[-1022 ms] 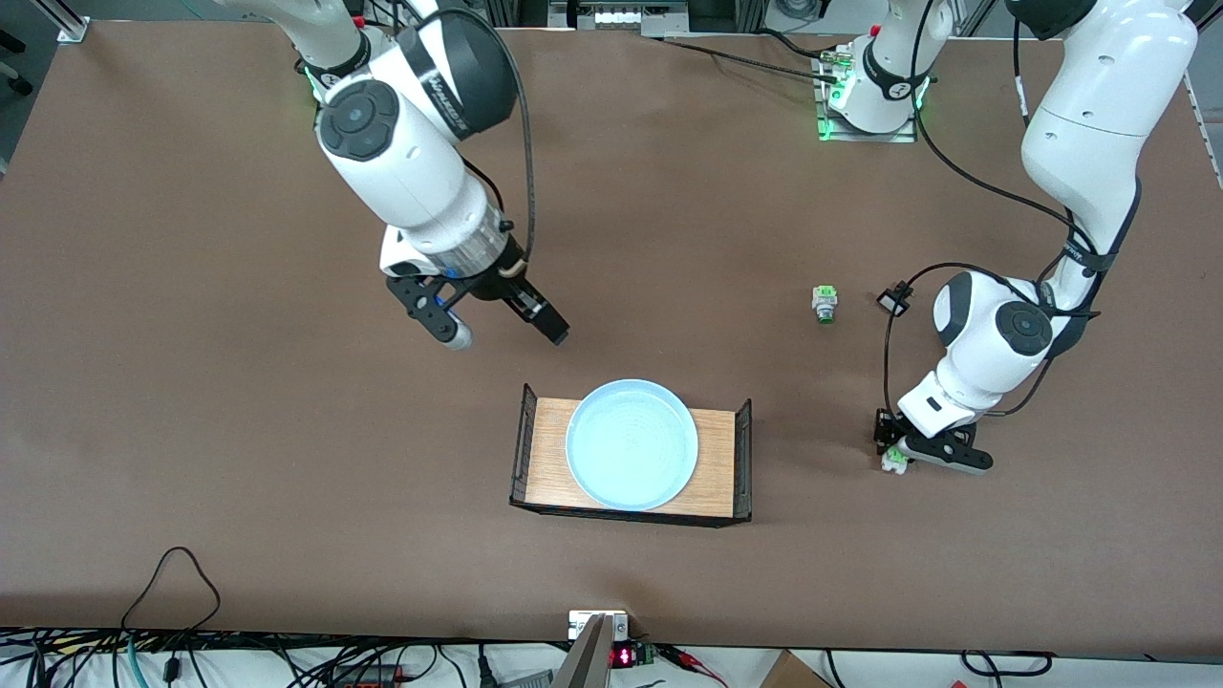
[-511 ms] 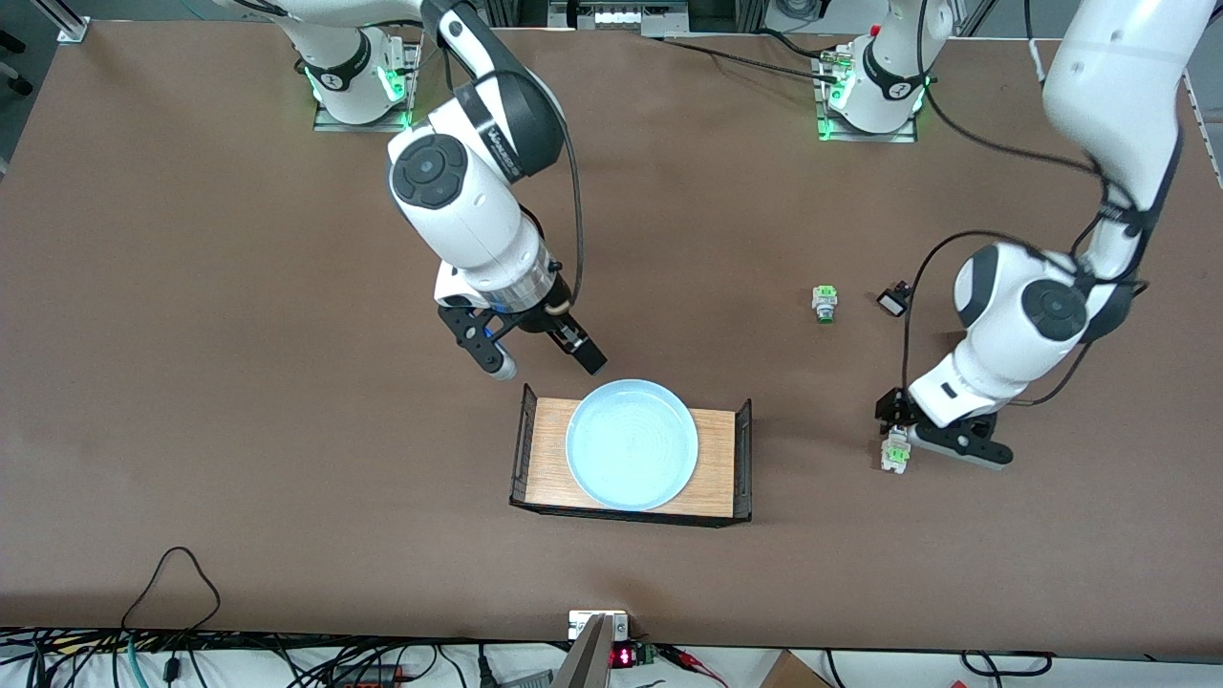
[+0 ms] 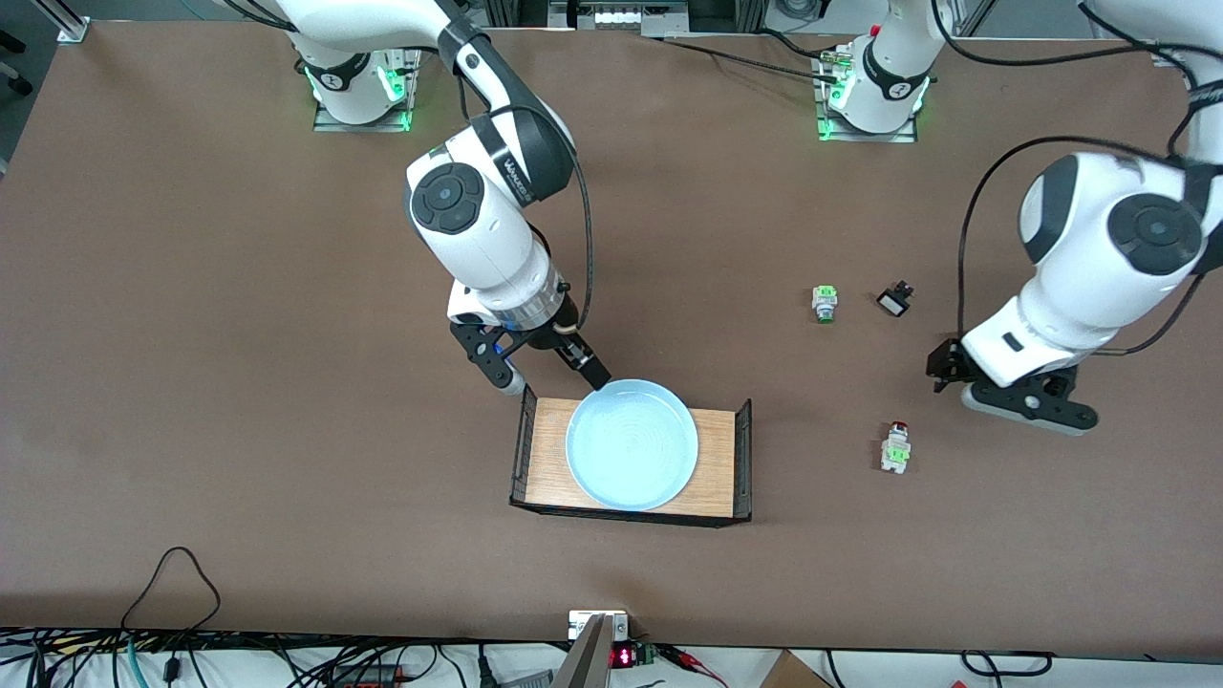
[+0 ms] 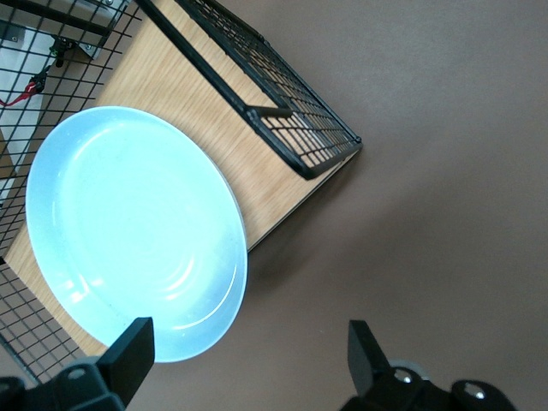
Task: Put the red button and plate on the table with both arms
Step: 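Retract the left gripper while the right gripper reaches the plate rim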
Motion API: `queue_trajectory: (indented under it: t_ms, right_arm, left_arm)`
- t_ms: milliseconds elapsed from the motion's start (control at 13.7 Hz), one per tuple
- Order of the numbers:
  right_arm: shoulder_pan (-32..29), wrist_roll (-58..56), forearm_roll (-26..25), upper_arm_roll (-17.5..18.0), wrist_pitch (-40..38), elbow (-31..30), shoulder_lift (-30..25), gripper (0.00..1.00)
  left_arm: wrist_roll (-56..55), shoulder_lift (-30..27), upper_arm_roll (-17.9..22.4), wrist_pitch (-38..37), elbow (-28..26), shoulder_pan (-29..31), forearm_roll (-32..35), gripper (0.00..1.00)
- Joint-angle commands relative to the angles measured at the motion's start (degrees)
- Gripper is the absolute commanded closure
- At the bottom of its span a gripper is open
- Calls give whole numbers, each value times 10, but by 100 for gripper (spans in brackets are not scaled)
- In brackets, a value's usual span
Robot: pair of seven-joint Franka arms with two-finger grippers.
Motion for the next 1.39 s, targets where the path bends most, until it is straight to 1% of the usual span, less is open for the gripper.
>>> queue_trajectory:
  t_ms: [0, 219, 292, 365, 511, 730, 803, 876, 1022, 1168, 1241, 1314]
  right_arm:
    - [7, 10, 7, -8, 34, 18, 29, 0]
    - [-5, 4, 7, -11, 57, 18, 32, 0]
    - [-8, 3, 7, -11, 63, 18, 32, 0]
    - [-12, 2, 7, -11, 64, 18, 33, 0]
    - [-9, 3, 7, -11, 65, 18, 40, 0]
    - [-5, 4, 7, -11, 72, 18, 46, 0]
    - [-6, 4, 7, -11, 72, 18, 47, 0]
    - [-6, 4, 7, -11, 72, 18, 47, 0]
    - [-6, 3, 7, -11, 72, 18, 48, 0]
    - [-5, 3, 7, -11, 72, 18, 49, 0]
    - [-4, 5, 7, -11, 72, 18, 51, 0]
    - [-4, 4, 7, -11, 72, 18, 52, 0]
  left_arm:
    - [10, -2, -7, -92, 66, 1, -11, 0]
    - [13, -14, -5, -189, 101, 19, -30, 0]
    - [15, -16, -6, -215, 123, 24, -30, 0]
    - [14, -15, -6, -229, 139, 24, -31, 0]
    - [12, -18, -7, -236, 147, 25, -31, 0]
    - [8, -18, -6, -285, 193, 25, -38, 0]
    - [7, -18, -9, -286, 194, 25, -39, 0]
    - [6, -19, -9, -290, 196, 25, -55, 0]
    - [-12, -15, 3, -319, 232, 33, -131, 0]
    - [-19, -35, 14, -317, 226, 36, -136, 0]
    - [-34, -63, 30, -316, 206, 27, -135, 0]
    - [-51, -93, 56, -313, 172, -2, -136, 0]
